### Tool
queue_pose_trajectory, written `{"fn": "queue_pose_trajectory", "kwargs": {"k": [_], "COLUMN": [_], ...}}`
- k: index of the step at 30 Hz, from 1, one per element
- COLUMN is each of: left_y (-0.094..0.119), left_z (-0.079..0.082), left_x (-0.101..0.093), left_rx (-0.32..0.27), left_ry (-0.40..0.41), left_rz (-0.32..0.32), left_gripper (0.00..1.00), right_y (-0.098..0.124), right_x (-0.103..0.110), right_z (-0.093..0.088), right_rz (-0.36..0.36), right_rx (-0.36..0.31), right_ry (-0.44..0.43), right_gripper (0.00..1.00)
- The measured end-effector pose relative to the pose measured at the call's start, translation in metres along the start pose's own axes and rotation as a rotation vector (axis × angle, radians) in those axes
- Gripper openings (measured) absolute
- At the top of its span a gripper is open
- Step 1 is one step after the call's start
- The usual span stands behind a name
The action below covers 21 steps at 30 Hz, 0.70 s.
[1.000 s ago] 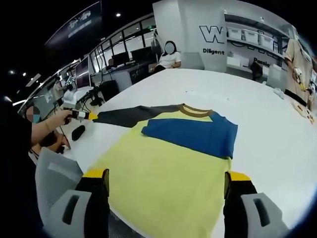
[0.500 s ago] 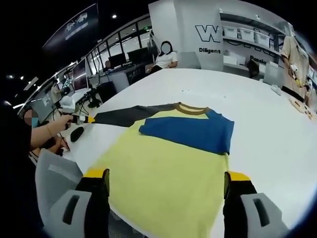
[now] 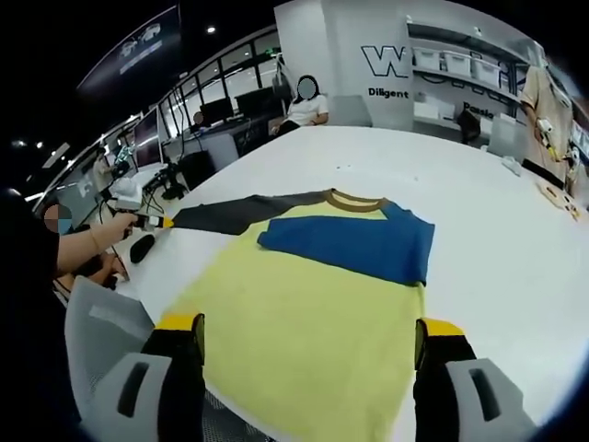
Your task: Fold the garment on the visible template until the final outline fits inside the template.
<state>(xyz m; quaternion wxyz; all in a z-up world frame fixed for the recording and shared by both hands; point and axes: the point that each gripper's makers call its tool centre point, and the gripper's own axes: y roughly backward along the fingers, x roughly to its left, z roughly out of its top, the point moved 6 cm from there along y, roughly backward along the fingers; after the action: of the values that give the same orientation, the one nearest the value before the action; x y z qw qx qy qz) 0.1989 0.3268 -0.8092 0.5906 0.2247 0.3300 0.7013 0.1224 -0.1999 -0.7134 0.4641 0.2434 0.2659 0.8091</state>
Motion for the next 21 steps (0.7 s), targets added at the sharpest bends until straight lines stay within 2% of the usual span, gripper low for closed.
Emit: {"fn": "queue_pose_trajectory", "kwargs": {"k": [2, 4, 11, 21], "left_y": [-0.001, -0.001, 0.0, 0.008], "left_z": [0.001, 0.001, 0.004, 0.018], "left_x": [0.0, 0.003, 0.001, -0.002], "left_rx": [0.002, 0.004, 0.01, -0.019], "left_ry": [-0.01, -0.05, -0.063, -0.098], "left_rz": [0.002, 0.021, 0.015, 0.006], "left_gripper": [0.0, 0.0, 0.0, 0.0], "right_y": [0.0, 0.0, 0.001, 0.0], "right_x": [0.0, -0.001, -0.001, 0.0], "right_z": [0.0, -0.002, -0.002, -0.002], "right_rz": [-0.001, -0.003, -0.002, 0.008], "right_rx": [0.0, 0.005, 0.004, 0.009], "right_ry": [-0.001, -0.001, -0.002, 0.01], "right_gripper": [0.93, 0.93, 0.94, 0.95]}}
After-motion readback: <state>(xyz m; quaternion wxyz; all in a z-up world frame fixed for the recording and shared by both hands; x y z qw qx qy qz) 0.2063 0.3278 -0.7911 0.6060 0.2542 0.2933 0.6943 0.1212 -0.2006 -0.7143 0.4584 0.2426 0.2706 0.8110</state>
